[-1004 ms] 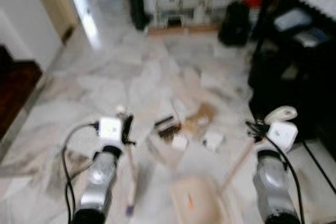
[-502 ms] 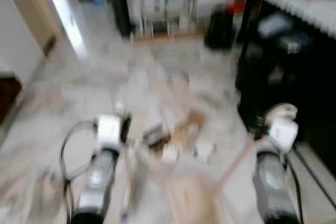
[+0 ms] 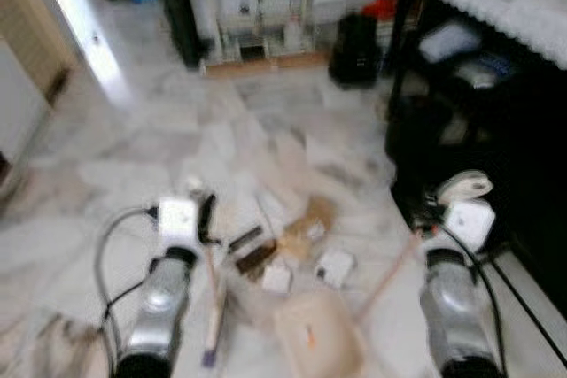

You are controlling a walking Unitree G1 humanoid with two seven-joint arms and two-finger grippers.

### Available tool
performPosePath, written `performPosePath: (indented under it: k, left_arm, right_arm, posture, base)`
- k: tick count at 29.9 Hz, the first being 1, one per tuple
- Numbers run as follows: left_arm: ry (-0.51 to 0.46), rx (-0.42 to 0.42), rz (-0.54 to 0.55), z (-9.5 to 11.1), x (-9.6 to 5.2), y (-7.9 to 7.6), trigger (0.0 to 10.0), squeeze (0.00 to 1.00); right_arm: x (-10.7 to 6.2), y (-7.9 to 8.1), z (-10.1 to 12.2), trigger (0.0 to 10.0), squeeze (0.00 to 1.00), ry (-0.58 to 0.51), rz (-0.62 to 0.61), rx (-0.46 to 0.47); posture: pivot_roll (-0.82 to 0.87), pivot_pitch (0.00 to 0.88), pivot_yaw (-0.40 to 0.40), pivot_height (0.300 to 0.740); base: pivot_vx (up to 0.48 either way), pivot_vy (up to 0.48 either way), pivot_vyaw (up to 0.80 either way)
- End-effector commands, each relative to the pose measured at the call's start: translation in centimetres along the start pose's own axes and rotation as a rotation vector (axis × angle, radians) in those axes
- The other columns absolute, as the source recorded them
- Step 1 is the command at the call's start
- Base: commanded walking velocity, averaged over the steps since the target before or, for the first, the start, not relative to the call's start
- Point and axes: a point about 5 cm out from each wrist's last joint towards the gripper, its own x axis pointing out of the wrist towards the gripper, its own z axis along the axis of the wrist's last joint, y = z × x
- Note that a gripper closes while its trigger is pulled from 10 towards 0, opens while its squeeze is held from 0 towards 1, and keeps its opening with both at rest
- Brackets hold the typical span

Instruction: Sweep floor

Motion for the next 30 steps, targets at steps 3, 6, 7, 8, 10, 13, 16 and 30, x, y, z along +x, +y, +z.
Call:
performPosePath:
  k: [3,6,7,8,10,13,16,30]
  left_arm:
    - [-0.041,0.020,0.017,0.93,0.21,0.81,10.0,0.00]
    - [-0.042,0.020,0.018,0.95,0.22,0.80,10.0,0.00]
    - [-0.042,0.020,0.019,0.94,0.22,0.81,10.0,0.00]
    - [-0.042,0.020,0.019,0.94,0.21,0.82,10.0,0.00]
    - [-0.042,0.020,0.020,0.96,0.21,0.83,10.0,0.00]
    - [-0.043,0.020,0.021,0.97,0.20,0.87,10.0,0.00]
    - [-0.044,0.021,0.022,0.98,0.19,0.92,10.0,0.00]
    - [-0.065,0.023,0.032,1.53,0.37,1.26,10.0,0.00]
  right_arm:
    - [0.49,1.25,1.31,10.0,0.00,-0.059,0.033,0.031]
    - [0.49,1.27,1.32,10.0,0.00,-0.060,0.033,0.029]
    - [0.48,1.31,1.33,10.0,0.00,-0.061,0.035,0.026]
    - [0.48,1.32,1.34,10.0,0.00,-0.062,0.036,0.024]
    - [0.48,1.34,1.34,10.0,0.00,-0.062,0.037,0.022]
    - [0.48,1.32,1.33,10.0,0.00,-0.062,0.036,0.022]
    - [0.47,1.31,1.33,10.0,0.00,-0.062,0.035,0.023]
    - [0.54,1.10,1.30,10.0,0.00,-0.059,0.024,0.031]
  posture:
    - [-0.03,0.000,0.010,0.740]
    - [-0.03,0.000,0.010,0.740]
    - [-0.03,0.000,0.010,0.740]
    - [-0.03,0.000,0.010,0.740]
    - [-0.03,0.000,0.010,0.740]
    - [-0.03,0.000,0.010,0.740]
    - [-0.03,0.000,0.010,0.740]
    - [-0.03,0.000,0.009,0.740]
  base:
    - [0.350,0.000,0.00]
    - [0.351,0.000,0.00]
    - [0.352,0.000,0.00]
    - [0.352,0.000,0.00]
    - [0.351,0.000,0.00]
    - [0.352,0.000,0.00]
    - [0.352,0.000,0.00]
    - [0.354,0.000,0.00]
